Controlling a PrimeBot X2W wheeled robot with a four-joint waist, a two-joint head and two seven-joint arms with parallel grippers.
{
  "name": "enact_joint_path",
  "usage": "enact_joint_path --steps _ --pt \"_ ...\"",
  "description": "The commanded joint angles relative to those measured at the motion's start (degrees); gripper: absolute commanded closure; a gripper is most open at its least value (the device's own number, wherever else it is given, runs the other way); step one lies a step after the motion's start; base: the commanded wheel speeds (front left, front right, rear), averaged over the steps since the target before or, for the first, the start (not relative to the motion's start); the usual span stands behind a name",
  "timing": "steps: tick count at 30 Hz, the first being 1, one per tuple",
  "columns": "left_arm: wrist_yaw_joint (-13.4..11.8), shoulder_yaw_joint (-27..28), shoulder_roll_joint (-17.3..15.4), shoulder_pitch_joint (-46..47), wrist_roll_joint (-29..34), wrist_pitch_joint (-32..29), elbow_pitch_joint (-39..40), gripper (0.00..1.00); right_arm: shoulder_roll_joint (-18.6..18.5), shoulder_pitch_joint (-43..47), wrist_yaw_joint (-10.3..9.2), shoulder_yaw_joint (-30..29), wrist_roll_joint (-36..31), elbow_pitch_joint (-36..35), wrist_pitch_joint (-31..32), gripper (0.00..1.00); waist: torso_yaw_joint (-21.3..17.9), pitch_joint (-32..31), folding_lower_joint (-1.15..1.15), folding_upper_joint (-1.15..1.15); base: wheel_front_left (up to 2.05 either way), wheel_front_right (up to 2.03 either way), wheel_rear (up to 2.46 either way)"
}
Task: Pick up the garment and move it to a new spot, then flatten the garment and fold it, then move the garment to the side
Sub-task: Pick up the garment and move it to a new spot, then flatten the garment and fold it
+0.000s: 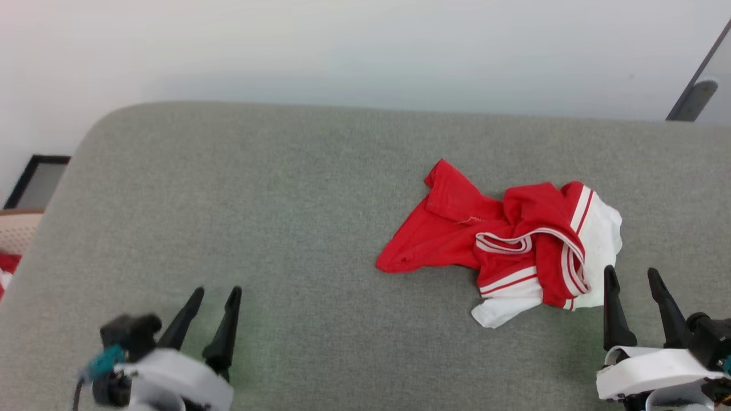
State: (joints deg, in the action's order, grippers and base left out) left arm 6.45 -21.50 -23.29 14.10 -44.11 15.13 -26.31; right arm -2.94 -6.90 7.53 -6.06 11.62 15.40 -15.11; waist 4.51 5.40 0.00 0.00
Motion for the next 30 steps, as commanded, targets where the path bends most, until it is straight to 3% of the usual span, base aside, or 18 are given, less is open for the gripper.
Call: enact_joint_path --steps 1,9,14,30 --pt "-0.3 2.7 1.1 -2.8 3.0 0.0 1.9 0.00 0.0 1.0 -0.08 -0.3 -0.8 -0.3 -0.1 0.00 0.3 -2.3 0.00 0.00 0.00 0.00 0.00" --pt "0.6 16.7 7.1 -12.6 18.7 0.0 13.8 0.00 0.0 2.3 -0.08 -0.1 -1.6 -2.7 -0.1 0.00 -0.7 -4.0 0.00 0.00 0.00 0.00 0.00" --pt "1.1 21.2 9.1 -15.0 23.2 0.0 16.6 0.00 0.0 3.0 -0.08 0.2 -0.5 -5.2 -0.1 0.00 -1.4 -4.5 0.00 0.00 0.00 0.00 0.00" --pt "1.1 20.6 10.5 -16.5 24.7 0.0 18.7 0.00 0.0 3.4 -0.08 1.8 0.5 -5.5 -0.1 0.00 -2.6 -4.0 0.00 0.00 0.00 0.00 0.00"
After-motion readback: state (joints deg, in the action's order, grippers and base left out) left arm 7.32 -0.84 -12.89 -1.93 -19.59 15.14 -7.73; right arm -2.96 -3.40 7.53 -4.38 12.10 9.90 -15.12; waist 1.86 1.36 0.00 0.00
